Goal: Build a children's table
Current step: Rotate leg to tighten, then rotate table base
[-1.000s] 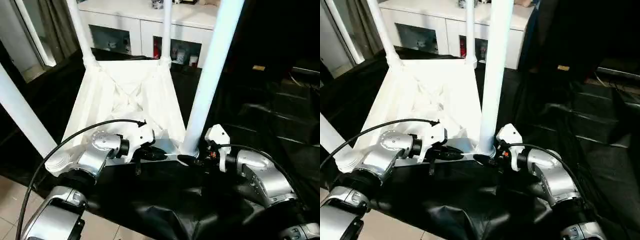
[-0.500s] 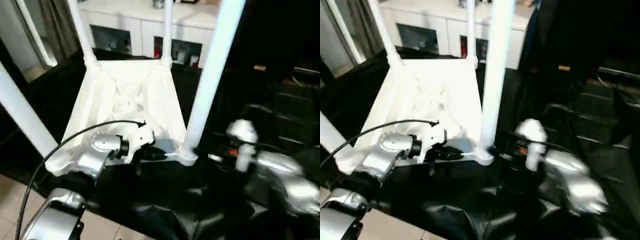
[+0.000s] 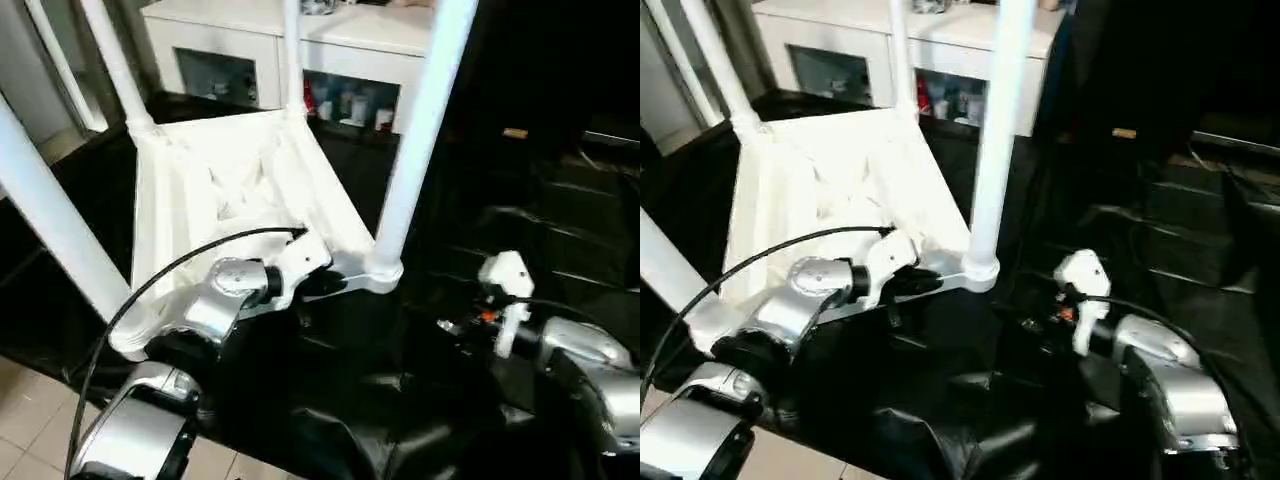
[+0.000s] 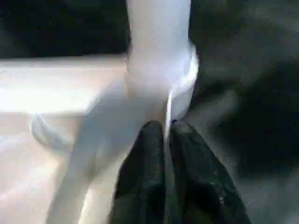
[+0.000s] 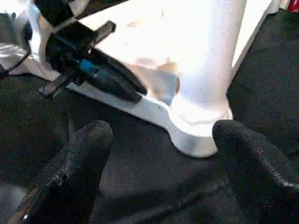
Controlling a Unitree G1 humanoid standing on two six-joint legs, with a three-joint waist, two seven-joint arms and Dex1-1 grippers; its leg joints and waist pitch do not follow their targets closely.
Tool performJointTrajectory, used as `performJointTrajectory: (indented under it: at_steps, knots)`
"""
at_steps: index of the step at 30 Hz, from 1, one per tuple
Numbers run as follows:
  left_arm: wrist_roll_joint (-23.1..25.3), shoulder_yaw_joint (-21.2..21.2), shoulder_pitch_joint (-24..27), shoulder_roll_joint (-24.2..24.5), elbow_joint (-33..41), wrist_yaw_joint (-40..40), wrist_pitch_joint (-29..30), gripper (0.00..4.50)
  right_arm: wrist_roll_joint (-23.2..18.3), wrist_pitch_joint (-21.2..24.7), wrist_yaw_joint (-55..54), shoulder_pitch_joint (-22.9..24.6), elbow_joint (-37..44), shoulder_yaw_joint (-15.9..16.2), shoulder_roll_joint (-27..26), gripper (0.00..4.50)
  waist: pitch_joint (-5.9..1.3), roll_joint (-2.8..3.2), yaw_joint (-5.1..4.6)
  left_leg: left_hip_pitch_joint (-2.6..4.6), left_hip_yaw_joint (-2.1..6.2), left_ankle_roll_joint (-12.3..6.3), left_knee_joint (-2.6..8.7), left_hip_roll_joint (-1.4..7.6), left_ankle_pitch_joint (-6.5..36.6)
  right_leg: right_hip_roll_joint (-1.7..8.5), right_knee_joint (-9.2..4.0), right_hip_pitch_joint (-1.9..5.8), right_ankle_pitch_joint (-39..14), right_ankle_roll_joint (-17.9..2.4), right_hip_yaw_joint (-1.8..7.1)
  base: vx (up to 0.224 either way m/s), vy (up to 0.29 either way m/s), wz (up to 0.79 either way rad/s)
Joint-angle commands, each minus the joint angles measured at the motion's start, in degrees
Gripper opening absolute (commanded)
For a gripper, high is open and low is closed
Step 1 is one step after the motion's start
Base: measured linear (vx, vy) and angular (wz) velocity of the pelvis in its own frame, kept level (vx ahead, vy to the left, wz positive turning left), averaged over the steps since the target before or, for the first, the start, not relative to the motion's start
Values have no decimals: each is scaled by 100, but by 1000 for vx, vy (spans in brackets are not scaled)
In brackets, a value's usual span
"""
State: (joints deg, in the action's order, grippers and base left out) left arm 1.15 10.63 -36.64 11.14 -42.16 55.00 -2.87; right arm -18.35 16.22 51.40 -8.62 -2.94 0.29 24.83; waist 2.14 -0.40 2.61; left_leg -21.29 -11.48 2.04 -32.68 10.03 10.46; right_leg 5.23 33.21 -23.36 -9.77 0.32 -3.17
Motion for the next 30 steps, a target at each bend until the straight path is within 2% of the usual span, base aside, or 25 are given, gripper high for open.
performJointTrajectory:
  at_steps: [1,2,3,4,5,6,9,10,12,14,15,17,18,21,22,24,28,29,30]
  knots:
    - [-267,-125,30,79,449,194,244,62,-72,142,-54,-129,120,143,-95,382,-336,-94,62,51,126,-647,301,335,914,344,-324,272,-1081,-1452,199,0,0,0]
    - [-328,-167,103,133,671,240,382,84,-33,140,-91,-168,114,222,-168,382,-331,-130,60,78,114,-623,302,350,944,317,-335,247,-1008,-1473,196,0,0,0]
    - [-391,-227,185,210,930,294,531,89,-44,167,-111,-225,101,303,-270,382,-330,-111,74,83,129,-580,308,365,921,332,-294,261,-926,-1504,196,0,0,0]
    - [-432,-259,242,264,1092,333,622,93,-45,169,-114,-251,99,350,-319,382,-318,-136,65,59,133,-546,330,368,899,333,-269,274,-860,-1520,192,0,0,0]
    - [-493,-296,303,334,1275,388,732,98,-26,164,-139,-292,79,401,-378,382,-310,-133,58,80,126,-510,329,368,944,331,-280,258,-869,-1506,198,0,0,0]
    - [-571,-332,364,409,1463,450,872,108,-50,193,-144,-334,64,436,-443,382,-307,-160,57,86,119,-495,329,361,957,321,-286,256,-900,-1489,198,0,0,0]
    - [-827,-333,579,691,2078,775,1365,130,-3,184,-154,-450,-28,532,-573,382,-302,-137,100,119,119,-384,336,373,928,330,-254,248,-816,-1489,212,0,0,0]
    - [-965,-277,731,896,2449,1013,1677,140,11,182,-155,-506,-82,563,-629,382,-298,-156,112,118,117,-346,344,368,917,334,-228,253,-833,-1482,215,0,0,0]
    - [-1151,-164,995,1245,3026,1363,2161,152,26,175,-169,-594,-184,598,-725,382,-277,-167,91,115,106,-300,357,359,919,315,-241,239,-903,-1457,222,0,0,0]
    - [-1204,-109,1125,1403,3287,1460,2398,165,39,158,-212,-650,-265,605,-783,382,-261,-147,76,130,106,-155,372,353,1065,305,-244,224,-1017,-1436,230,0,0,0]
    - [-1235,48,1360,1663,3685,1642,2710,182,143,64,-450,-816,-551,588,-964,382,-256,-185,71,128,104,-128,377,350,1093,302,-253,228,-1057,-1415,229,0,0,0]
    - [-1234,133,1490,1775,3886,1714,2849,189,247,-42,-665,-935,-777,578,-1086,382,-241,-162,56,143,112,46,396,341,1278,313,-266,201,-1333,-1357,244,0,0,0]
    - [-1209,192,1584,1841,4007,1738,2919,206,323,-151,-852,-1038,-985,556,-1203,382,-237,-176,50,138,110,74,402,335,1309,304,-277,209,-1378,-1326,244,0,0,0]
    - [-1137,247,1787,1919,4234,1589,3021,227,482,-425,-1314,-1380,-1658,507,-1511,382,-235,-154,52,157,114,212,394,331,1486,310,-286,186,-1517,-1229,271,0,0,0]
    - [-1174,245,1835,1937,4331,1543,3107,235,558,-541,-1519,-1533,-1941,466,-1600,382,-224,-165,31,134,123,228,405,323,1505,305,-283,192,-1563,-1219,269,0,0,0]
    - [-1299,234,1905,1952,4496,1532,3270,250,794,-772,-2071,-1864,-2550,399,-1707,382,-221,-162,7,148,130,321,409,313,1592,302,-296,182,-1758,-1196,267,0,0,0]
    - [-1385,266,1975,1997,4703,1475,3462,280,1050,-1076,-2717,-2372,-3471,287,-1772,382,-229,-166,0,164,118,367,390,303,1666,281,-287,172,-1779,-1132,271,0,0,0]
    - [-1388,274,1996,1994,4727,1455,3474,293,1097,-1113,-2926,-2515,-3710,248,-1782,382,-235,-162,-11,149,122,367,392,291,1585,267,-276,188,-1693,-1127,267,0,0,0]
    - [-1393,279,2026,1988,4752,1434,3481,296,1122,-1132,-3160,-2677,-3965,188,-1798,382,-251,-168,-6,166,116,378,378,294,1527,272,-256,176,-1597,-1147,265,0,0,0]
